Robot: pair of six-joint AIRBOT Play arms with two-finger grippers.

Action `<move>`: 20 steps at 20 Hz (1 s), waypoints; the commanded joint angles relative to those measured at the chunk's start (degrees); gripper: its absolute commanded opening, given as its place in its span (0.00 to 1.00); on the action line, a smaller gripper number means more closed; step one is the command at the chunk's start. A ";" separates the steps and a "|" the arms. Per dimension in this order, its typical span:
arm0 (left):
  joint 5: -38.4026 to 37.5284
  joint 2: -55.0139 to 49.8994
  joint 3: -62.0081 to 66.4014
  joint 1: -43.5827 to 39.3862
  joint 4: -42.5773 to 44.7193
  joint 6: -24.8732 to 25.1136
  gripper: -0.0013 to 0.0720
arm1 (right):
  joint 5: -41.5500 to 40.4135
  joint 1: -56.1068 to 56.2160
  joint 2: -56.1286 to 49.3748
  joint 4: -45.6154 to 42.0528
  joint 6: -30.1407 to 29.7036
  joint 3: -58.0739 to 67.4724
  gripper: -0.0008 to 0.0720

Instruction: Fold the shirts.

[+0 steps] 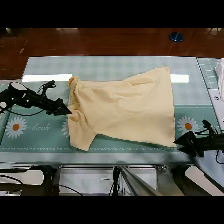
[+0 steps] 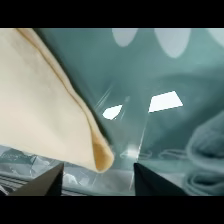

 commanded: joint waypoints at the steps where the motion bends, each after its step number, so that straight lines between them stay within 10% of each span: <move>1: 0.04 0.02 0.04 0.07 -0.74 0.00 0.05 | -1.29 -0.02 -0.33 -1.05 1.05 0.17 0.65; 11: 0.07 0.02 0.04 0.07 -0.72 0.00 0.05 | -6.64 12.46 -5.29 3.26 6.29 0.46 0.64; 14: 0.07 0.04 0.07 0.17 -0.72 0.02 0.05 | -9.20 15.61 -7.45 7.02 6.12 0.55 0.12; 20: -7.08 3.96 9.29 2.93 -3.74 -0.26 0.05 | -2.12 15.61 3.34 11.39 3.50 14.19 0.03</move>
